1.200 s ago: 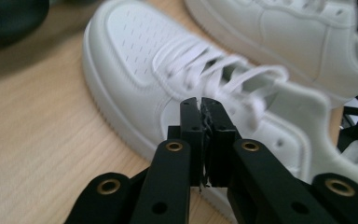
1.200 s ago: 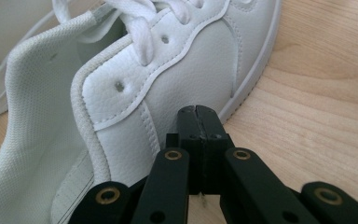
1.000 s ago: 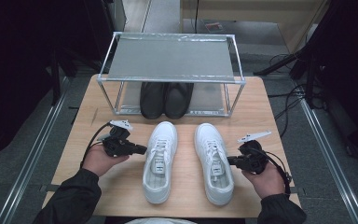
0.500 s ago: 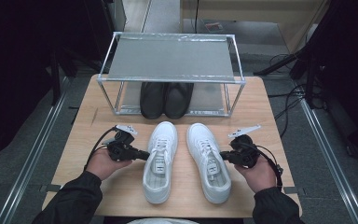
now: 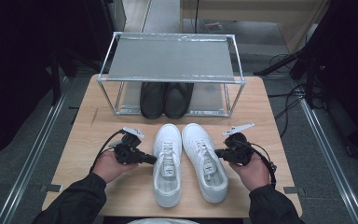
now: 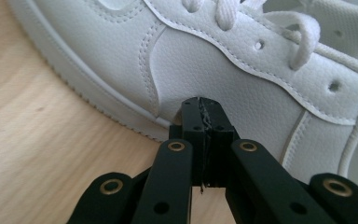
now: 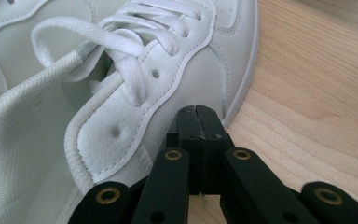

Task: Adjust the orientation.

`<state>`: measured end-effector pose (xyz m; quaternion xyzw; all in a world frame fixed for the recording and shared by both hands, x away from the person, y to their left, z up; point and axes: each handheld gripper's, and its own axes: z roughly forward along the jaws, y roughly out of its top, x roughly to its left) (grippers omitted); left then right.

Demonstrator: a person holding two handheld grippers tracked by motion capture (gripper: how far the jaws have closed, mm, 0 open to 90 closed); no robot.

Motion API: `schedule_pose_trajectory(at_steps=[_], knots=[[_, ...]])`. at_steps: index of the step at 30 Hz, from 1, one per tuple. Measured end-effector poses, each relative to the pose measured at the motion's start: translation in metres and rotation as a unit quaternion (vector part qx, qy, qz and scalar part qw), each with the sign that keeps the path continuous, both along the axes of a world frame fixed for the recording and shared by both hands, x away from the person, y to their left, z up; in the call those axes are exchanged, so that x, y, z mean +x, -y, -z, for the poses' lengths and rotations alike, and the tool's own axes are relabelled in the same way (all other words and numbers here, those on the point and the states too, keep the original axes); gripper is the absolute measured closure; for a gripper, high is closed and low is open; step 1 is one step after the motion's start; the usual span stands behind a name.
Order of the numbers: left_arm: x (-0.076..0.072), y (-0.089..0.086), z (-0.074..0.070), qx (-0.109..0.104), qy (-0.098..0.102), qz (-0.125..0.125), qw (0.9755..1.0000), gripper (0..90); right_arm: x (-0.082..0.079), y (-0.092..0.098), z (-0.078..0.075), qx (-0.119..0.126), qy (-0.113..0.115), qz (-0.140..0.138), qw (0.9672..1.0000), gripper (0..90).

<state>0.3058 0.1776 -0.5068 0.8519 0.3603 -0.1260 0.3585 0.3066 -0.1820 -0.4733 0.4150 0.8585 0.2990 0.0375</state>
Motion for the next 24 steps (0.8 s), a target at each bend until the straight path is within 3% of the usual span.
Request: schedule_pose_trajectory(at_steps=[7, 12, 16, 20, 24], knots=[[-0.008, 0.021, 0.003, -0.012, -0.004, 0.035, 0.9993, 88.7, 0.001, 0.002, 0.000, 0.007, -0.001, 0.003, 1.0000, 90.0], [-0.008, 0.025, 0.005, -0.022, -0.018, 0.028, 0.9992, 86.7, 0.005, 0.002, 0.001, 0.019, -0.006, 0.008, 0.9998, 90.0], [-0.009, 0.027, 0.004, -0.020, -0.012, 0.025, 0.9994, 87.2, 0.008, 0.001, 0.001, 0.024, -0.002, 0.011, 0.9996, 90.0], [-0.007, 0.024, 0.003, -0.017, -0.013, 0.037, 0.9991, 87.7, 0.008, 0.002, 0.001, 0.026, -0.002, 0.013, 0.9996, 90.0], [-0.009, 0.022, -0.004, -0.008, 0.006, 0.048, 0.9988, 83.6, 0.004, 0.005, -0.005, 0.047, 0.017, 0.020, 0.9986, 86.3]])
